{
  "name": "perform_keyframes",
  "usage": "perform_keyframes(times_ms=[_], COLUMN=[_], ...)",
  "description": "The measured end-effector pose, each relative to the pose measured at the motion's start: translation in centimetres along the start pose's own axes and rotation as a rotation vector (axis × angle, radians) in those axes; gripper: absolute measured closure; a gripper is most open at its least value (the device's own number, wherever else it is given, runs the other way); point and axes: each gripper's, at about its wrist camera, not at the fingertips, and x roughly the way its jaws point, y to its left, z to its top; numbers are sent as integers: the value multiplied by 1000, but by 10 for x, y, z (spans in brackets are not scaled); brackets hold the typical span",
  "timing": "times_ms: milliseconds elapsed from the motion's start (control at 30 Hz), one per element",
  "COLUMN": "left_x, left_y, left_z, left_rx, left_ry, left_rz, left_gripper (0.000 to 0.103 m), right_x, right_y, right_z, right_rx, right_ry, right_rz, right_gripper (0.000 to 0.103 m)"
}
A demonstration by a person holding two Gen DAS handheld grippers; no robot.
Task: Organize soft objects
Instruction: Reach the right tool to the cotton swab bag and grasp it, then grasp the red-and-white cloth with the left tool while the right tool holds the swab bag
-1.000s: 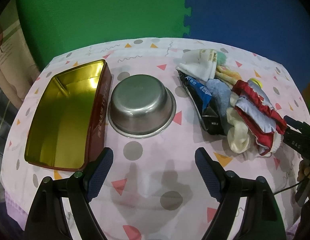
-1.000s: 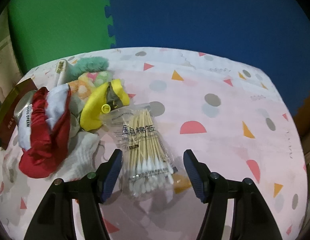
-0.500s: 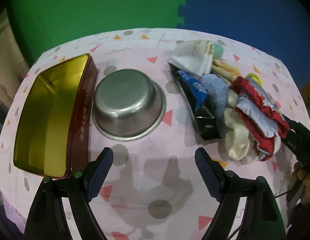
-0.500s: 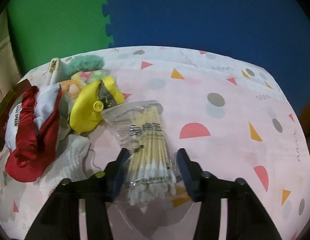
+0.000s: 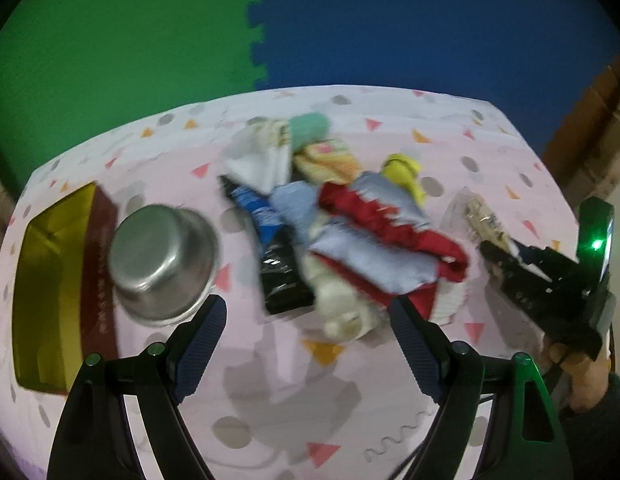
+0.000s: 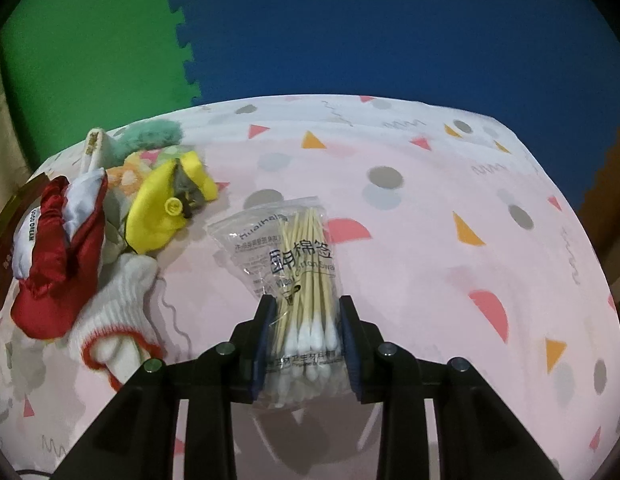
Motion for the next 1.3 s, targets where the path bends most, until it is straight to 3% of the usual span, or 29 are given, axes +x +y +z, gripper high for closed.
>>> perform_keyframes(times_ms=[167, 467, 533, 600, 767, 967, 1300], left_x=[9, 42, 42, 45, 37, 18, -13], left_y=[-17, -35, -36, -37, -35, -33, -13], left_z=[11, 23, 23, 22, 21, 22, 25], left_rx=[33, 56, 61, 75, 83, 110, 69], left_ry=[-13, 35, 29, 45, 43, 24, 12], left_rz=[-44, -68, -83, -117, -161, -176, -231], left_gripper=[21, 23, 41, 70, 85, 87, 88], right_x=[-4, -2, -2, -2, -2, -2, -2], right_y=[-5, -4, -5, -6, -8, -7, -7], right_z=[-6, -7, -7, -7, -8, -8, -8], right_rx=[16, 19, 17, 19, 23, 22, 22], right_ry=[-9, -8, -8, -9, -10, -9, -9], right_rz=[-3, 5, 5, 8, 15, 14, 13], right_gripper=[71, 71, 70, 70, 70, 70, 70])
